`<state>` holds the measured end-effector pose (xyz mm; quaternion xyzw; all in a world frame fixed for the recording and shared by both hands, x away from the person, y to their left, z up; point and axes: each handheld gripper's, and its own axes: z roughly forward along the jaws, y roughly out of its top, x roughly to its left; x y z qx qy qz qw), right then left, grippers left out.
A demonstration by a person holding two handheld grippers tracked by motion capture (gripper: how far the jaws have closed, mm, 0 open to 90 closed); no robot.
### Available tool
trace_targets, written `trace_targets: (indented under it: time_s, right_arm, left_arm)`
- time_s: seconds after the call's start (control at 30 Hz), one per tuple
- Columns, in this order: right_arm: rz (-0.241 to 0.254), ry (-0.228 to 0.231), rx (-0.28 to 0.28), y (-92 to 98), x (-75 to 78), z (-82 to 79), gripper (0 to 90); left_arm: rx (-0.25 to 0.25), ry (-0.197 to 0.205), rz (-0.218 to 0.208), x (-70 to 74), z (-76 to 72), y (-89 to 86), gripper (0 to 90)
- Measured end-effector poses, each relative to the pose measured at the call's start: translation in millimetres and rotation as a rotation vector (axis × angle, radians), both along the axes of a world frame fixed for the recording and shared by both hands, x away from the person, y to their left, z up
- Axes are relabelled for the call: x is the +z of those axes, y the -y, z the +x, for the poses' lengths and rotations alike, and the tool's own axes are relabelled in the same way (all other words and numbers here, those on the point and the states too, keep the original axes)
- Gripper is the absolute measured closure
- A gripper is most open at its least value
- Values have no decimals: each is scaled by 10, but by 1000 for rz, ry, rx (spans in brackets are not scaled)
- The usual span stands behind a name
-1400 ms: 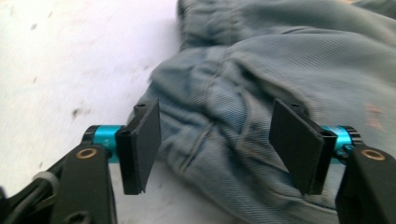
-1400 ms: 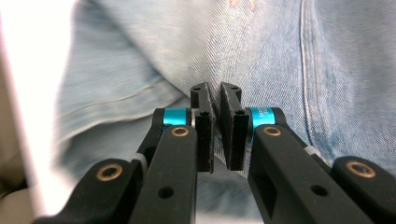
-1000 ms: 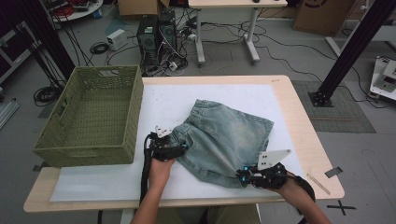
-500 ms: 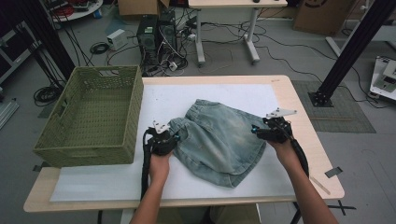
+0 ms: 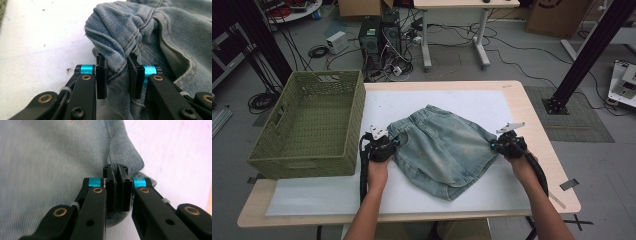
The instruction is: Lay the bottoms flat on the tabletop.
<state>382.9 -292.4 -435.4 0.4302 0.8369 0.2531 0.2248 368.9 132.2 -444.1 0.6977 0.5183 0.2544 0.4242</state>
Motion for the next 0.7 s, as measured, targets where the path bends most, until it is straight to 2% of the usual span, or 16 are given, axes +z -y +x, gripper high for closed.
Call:
trace_targets:
  time_s: [0.1,0.2,0.27,0.33,0.4,0.47,0.53,0.57,0.63,0.7]
  right_arm:
    - [6,3,18,54,1,-285,873]
    - [41,11,34,115,-6,-574,872]
    - [55,14,46,130,-12,-718,872]
    - [56,16,59,126,-7,-824,872]
    - [63,13,74,127,-4,-923,872]
    - [72,4,81,131,1,-962,870]
    - [84,4,98,138,30,-967,848]
    - [99,15,102,150,59,-954,795]
    - [171,40,95,170,153,-902,683]
    - [212,86,98,161,264,-807,606]
  left_arm:
    - [-30,7,16,36,67,47,724]
    - [-45,25,20,31,109,92,721]
    - [-47,11,22,7,145,118,719]
    - [-50,9,15,3,181,142,715]
    - [-59,9,25,11,231,182,710]
    - [-66,-7,35,18,287,212,698]
    - [-56,-8,14,13,318,230,656]
    - [-52,-17,6,7,319,226,620]
    - [-48,-29,-16,4,304,193,563]
    - [-42,-21,-43,20,262,149,505]
